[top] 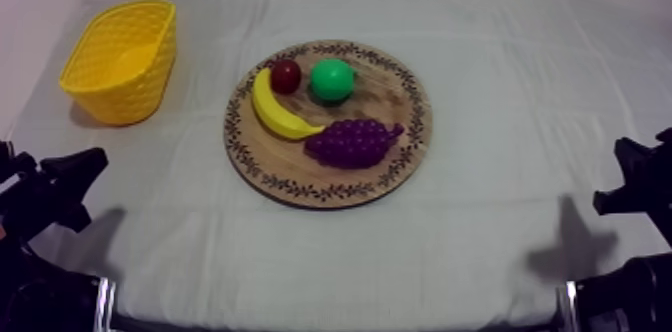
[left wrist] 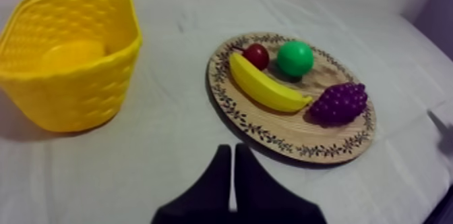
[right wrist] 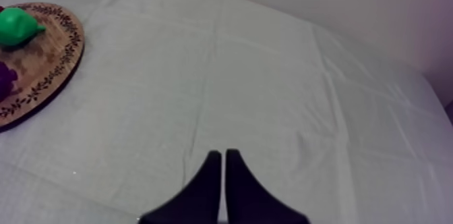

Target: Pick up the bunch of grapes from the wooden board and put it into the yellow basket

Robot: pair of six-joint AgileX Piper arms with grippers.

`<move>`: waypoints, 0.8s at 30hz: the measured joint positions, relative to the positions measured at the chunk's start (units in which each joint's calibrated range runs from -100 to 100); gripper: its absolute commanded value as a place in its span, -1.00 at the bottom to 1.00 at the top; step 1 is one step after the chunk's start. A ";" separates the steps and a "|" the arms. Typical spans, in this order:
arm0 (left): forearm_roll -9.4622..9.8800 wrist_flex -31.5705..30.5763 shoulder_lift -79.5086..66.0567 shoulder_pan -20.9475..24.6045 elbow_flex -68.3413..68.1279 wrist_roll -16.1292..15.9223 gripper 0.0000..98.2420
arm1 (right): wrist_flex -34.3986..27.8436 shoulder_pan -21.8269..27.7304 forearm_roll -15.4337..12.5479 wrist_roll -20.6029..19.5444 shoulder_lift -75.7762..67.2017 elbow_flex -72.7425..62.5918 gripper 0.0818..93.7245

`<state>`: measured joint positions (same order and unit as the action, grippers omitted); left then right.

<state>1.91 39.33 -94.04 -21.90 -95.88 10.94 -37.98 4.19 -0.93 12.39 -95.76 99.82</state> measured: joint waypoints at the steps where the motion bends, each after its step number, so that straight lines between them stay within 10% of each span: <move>1: -0.42 0.14 1.19 -0.39 0.67 -0.63 -1.00 | 0.00 0.00 0.00 0.00 0.00 0.00 -0.99; 24: -6.51 26.92 48.76 -4.67 47.93 -24.97 -1.00 | 0.00 0.00 0.00 0.00 0.00 0.00 -0.99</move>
<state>-4.60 66.25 -45.28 -26.57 -47.95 -14.04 -37.98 4.19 -0.93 12.39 -95.76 99.82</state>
